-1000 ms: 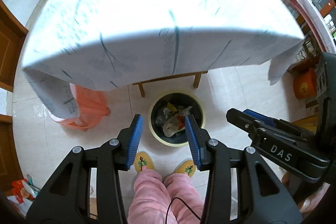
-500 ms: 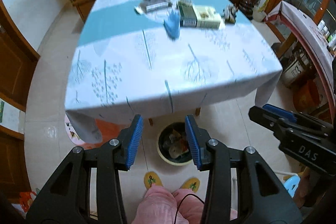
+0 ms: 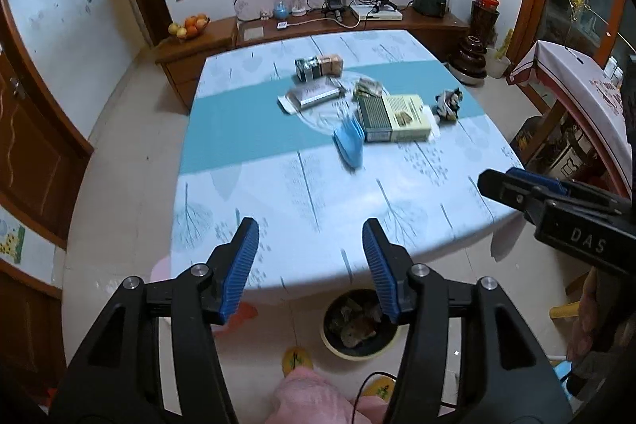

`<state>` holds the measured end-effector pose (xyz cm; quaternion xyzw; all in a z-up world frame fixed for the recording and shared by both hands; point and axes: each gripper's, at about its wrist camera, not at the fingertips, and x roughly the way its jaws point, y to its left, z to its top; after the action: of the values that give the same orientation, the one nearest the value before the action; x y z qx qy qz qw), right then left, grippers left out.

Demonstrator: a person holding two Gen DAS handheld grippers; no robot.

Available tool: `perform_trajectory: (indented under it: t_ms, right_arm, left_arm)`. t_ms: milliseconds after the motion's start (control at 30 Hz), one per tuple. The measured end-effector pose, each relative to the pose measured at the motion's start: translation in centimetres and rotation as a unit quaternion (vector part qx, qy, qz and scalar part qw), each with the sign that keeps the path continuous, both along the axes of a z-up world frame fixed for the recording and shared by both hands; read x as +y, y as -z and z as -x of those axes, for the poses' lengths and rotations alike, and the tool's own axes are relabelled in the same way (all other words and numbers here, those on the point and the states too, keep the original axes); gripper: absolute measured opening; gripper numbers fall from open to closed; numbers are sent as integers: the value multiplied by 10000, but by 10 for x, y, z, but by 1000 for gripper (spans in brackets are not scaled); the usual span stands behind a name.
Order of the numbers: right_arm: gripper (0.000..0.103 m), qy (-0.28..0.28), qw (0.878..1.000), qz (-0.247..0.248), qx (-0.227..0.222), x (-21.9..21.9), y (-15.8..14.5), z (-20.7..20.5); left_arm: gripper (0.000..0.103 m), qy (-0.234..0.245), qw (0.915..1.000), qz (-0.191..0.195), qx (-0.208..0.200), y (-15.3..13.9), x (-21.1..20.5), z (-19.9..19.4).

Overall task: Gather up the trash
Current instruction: 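Move both tools back up over the table toward the blue mask, then grasp the blue face mask with the right tool and lift it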

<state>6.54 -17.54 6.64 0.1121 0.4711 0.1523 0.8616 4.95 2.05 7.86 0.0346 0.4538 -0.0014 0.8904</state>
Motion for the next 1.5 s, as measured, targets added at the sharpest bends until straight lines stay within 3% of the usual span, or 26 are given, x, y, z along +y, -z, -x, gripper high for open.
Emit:
perform_trajectory:
  t_ms: [100, 333, 567, 733, 867, 1033, 1133, 1167, 1267, 1500]
  right_arm:
    - [50, -9, 10000, 84, -49, 13, -3, -26]
    - [52, 227, 9993, 255, 163, 46, 20, -102]
    - [52, 899, 9918, 336, 844, 73, 85, -199]
    - [52, 1304, 9805, 428, 1409, 80, 144, -243]
    - [52, 1446, 9707, 569, 1833, 87, 186, -263]
    - [52, 1498, 9637, 637, 2117, 97, 215, -272]
    - [38, 1448, 9657, 730, 2030, 106, 220, -277]
    - [26, 1429, 9660, 741, 2022, 109, 222, -279]
    - [17, 1448, 9656, 535, 2094, 113, 227, -285]
    - [12, 1398, 9729, 25, 1841, 124, 205, -297]
  left_arm:
    - [61, 183, 9998, -46, -2, -4, 11, -22]
    - [62, 1081, 9934, -288, 247, 12, 40, -118]
    - [62, 2224, 9711, -507, 706, 54, 64, -224]
    - [62, 2742, 9549, -582, 982, 92, 72, -272]
    - [62, 2908, 9480, -497, 1192, 117, 76, -299]
    - [62, 2986, 9435, -289, 1407, 136, 79, -327]
    - [62, 2966, 9432, -161, 1487, 141, 80, -345]
    - [62, 2946, 9434, -114, 1520, 142, 80, -350]
    - [62, 2869, 9440, 36, 1630, 146, 80, -368]
    - [62, 2732, 9431, 262, 1878, 161, 72, -406]
